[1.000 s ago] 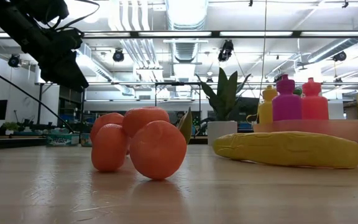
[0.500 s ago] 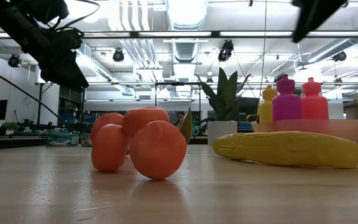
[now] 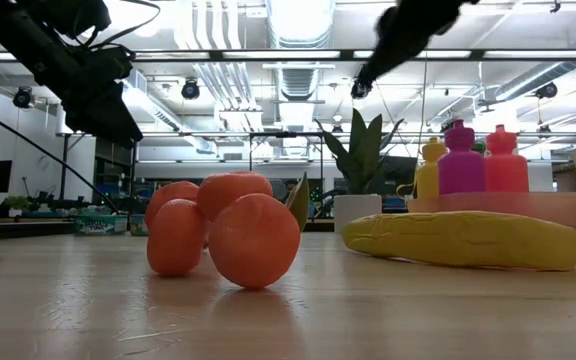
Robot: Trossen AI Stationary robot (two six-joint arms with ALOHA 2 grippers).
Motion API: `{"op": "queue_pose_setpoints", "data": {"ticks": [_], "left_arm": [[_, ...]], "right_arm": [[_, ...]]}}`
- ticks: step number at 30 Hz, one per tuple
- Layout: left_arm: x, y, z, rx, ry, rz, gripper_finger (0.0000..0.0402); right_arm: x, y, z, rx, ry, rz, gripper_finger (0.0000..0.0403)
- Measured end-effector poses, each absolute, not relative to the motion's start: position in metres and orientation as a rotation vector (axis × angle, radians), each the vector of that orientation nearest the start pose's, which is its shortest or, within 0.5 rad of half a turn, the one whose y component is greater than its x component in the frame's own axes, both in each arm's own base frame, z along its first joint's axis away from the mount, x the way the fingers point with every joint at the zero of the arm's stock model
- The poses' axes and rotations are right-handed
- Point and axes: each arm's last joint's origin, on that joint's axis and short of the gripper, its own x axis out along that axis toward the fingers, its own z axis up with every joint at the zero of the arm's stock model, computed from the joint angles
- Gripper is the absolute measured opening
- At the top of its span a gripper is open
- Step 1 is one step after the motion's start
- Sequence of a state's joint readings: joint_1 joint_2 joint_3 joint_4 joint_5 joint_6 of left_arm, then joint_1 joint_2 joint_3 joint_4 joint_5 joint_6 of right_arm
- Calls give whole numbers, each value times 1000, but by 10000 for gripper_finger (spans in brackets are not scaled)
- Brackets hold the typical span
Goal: Pick & Place Food Item
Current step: Put the tangerine into the gray bin
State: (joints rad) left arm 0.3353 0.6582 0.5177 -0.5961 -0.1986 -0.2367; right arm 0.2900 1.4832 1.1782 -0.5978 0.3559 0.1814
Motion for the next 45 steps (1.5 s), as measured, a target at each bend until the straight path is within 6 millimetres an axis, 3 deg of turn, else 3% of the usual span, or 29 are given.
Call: {"op": "queue_pose_setpoints", "data": {"ticks": [15, 27, 34, 45], "left_arm": [[124, 49, 226, -271, 680, 595, 275], [124, 49, 225, -272, 680, 595, 275], [124, 49, 226, -271, 680, 595, 275], [124, 49, 226, -272, 681, 595, 275]], "right_arm": [[308, 73, 249, -121, 702, -6, 315], [328, 81, 227, -25, 257, 170, 315], [355, 100, 202, -20, 299, 204, 315], [377, 135, 177, 39, 414, 249, 315]]}}
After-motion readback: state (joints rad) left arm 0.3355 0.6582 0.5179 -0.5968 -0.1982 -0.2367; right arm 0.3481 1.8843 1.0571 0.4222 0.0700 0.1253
